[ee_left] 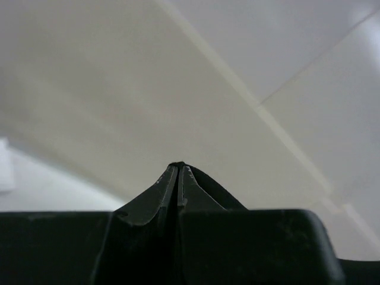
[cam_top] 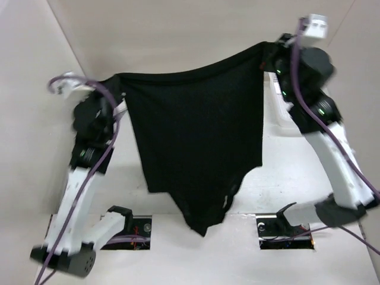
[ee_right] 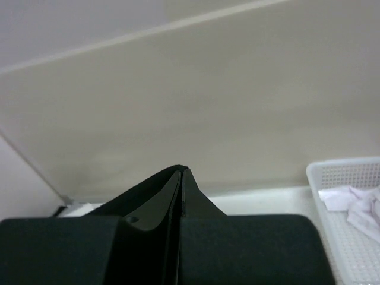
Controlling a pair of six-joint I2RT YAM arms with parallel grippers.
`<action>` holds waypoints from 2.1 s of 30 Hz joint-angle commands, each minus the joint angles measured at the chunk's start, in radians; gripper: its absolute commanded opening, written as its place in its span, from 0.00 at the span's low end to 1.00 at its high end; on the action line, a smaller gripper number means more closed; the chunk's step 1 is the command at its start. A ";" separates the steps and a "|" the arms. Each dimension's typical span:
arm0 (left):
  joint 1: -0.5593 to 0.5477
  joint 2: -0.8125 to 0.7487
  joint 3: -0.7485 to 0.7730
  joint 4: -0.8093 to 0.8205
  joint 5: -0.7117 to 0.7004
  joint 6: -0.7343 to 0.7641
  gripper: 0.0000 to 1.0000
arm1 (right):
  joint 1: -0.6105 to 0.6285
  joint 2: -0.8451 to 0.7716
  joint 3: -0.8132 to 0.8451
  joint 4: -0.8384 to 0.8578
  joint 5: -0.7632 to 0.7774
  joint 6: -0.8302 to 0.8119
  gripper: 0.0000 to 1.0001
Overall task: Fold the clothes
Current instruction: Flatten the tank top out, then fold the tank top
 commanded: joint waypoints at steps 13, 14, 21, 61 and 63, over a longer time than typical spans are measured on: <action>0.094 0.463 0.375 0.058 0.025 0.049 0.00 | -0.296 0.666 0.862 -0.291 -0.440 0.244 0.03; 0.097 0.452 0.387 0.058 0.022 0.055 0.00 | -0.298 0.649 0.856 -0.279 -0.443 0.249 0.03; 0.101 0.334 0.323 0.066 0.013 0.083 0.01 | -0.292 0.470 0.624 -0.241 -0.454 0.241 0.03; -0.085 -0.155 -0.652 0.089 -0.208 -0.127 0.02 | 0.003 -0.228 -1.023 0.290 -0.322 0.482 0.00; -0.040 0.052 -0.569 0.231 -0.202 -0.107 0.02 | -0.089 -0.070 -0.902 0.354 -0.377 0.467 0.00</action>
